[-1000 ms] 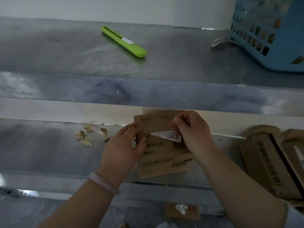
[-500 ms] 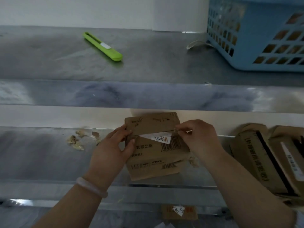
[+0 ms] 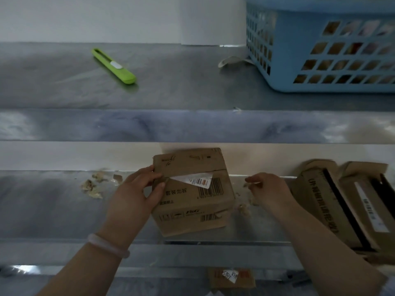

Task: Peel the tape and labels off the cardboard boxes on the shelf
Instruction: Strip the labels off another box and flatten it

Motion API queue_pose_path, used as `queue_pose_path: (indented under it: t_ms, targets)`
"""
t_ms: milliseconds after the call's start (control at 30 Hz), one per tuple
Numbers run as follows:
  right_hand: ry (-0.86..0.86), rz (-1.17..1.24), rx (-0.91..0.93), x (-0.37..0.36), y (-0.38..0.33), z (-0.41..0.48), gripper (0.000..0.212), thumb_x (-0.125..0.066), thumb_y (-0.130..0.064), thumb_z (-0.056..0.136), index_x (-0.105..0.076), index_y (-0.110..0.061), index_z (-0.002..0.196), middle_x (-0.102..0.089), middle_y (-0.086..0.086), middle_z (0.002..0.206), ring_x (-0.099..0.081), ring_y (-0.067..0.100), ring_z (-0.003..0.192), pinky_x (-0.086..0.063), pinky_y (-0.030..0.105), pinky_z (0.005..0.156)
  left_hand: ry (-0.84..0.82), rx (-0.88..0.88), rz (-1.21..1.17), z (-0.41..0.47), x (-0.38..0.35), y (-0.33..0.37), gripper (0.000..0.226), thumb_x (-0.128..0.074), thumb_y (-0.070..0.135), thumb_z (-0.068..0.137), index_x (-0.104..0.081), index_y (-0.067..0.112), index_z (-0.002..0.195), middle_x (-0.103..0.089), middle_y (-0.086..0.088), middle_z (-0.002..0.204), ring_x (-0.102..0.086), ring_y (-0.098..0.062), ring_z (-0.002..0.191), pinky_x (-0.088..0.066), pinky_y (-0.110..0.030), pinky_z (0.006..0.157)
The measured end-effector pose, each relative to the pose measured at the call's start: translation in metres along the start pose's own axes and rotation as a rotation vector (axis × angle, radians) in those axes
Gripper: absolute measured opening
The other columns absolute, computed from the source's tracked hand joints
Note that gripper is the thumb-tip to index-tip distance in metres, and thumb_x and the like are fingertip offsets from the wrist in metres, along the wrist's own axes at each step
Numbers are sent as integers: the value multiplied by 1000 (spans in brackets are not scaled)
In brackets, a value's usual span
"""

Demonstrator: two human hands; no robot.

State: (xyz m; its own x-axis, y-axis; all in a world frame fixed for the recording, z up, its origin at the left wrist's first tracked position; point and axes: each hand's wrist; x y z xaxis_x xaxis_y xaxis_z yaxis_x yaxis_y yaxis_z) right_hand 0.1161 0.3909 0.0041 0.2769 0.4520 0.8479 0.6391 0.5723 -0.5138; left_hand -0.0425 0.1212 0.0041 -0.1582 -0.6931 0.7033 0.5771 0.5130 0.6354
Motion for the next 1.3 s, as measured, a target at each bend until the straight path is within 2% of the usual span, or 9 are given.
queue_pose_path:
  t_ms: [133,433,533,667,800,967,1067,1167,1300]
  targets:
    - [25,13,29,-5,8,-2,20,-63,-14,89,-74,-24,103,-66,5,115,-67,20,89,-53,32,91,40,-120,144,-2,3,4,38,-48,50,85,-73,24,97,-61,9,109,-58,-6,89,-51,-26,71]
    - [44,231,109,-4,-14,-10,32,-50,-38,97,-61,-30,126,-63,-7,123,-59,6,102,-46,27,95,92,-185,168,-10,2,17,33,-41,39,89,-67,19,85,-59,7,96,-58,-14,73,-52,-31,58]
    - [-14,446,213,3,-38,-22,50,-59,-42,92,-43,-40,139,-43,-19,138,-47,0,120,-41,28,103,82,-227,185,-11,3,19,29,-42,36,90,-64,19,85,-58,7,96,-57,-13,74,-51,-29,58]
    - [-140,276,286,8,-54,-13,71,-67,-34,87,-31,-35,148,-23,-11,156,-29,8,138,-32,31,112,26,-220,175,-9,3,22,25,-45,40,84,-61,23,93,-54,9,100,-57,-13,81,-51,-30,64]
    - [-170,415,147,6,-63,0,85,-77,-24,77,-32,-29,149,-31,-2,145,-40,17,129,-44,30,97,-44,92,27,-4,-8,37,55,-65,50,75,-51,32,125,-40,10,115,-48,-15,108,-41,-28,91]
    - [-153,441,68,-13,-64,7,101,-82,-38,67,-24,-30,150,-31,-1,144,-39,20,129,-41,41,107,-190,532,-389,12,-17,43,99,-75,40,77,-11,30,153,-41,5,138,-45,-22,126,-40,-34,99]
    - [-164,495,55,-20,-60,10,105,-85,-38,63,-24,-33,149,-36,-1,145,-44,20,128,-44,43,105,-274,501,-461,15,-18,40,78,-74,38,79,-32,37,145,-54,15,124,-54,-15,117,-46,-33,96]
    - [-114,413,95,-17,-61,13,100,-86,-40,61,-32,-32,145,-42,-2,137,-49,16,119,-47,36,99,-278,413,-498,16,-19,39,38,-73,25,81,-51,47,103,-62,19,103,-60,-6,98,-49,-24,78]
    - [-88,133,198,-6,-63,10,85,-75,-55,72,-34,-30,143,-44,-2,134,-48,14,115,-43,29,93,-274,356,-508,18,-19,39,44,-72,21,82,-43,46,105,-58,24,101,-58,-1,95,-48,-24,81]
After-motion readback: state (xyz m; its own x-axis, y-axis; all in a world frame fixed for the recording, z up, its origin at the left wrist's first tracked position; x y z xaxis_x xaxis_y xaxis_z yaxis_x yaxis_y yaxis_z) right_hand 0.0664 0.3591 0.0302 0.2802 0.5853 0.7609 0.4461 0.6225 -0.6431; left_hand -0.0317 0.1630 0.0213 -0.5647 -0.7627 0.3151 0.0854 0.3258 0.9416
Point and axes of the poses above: each hand's wrist, its own z-axis towards the middle knuckle, its own x-axis out of the back of the hand, y = z × x
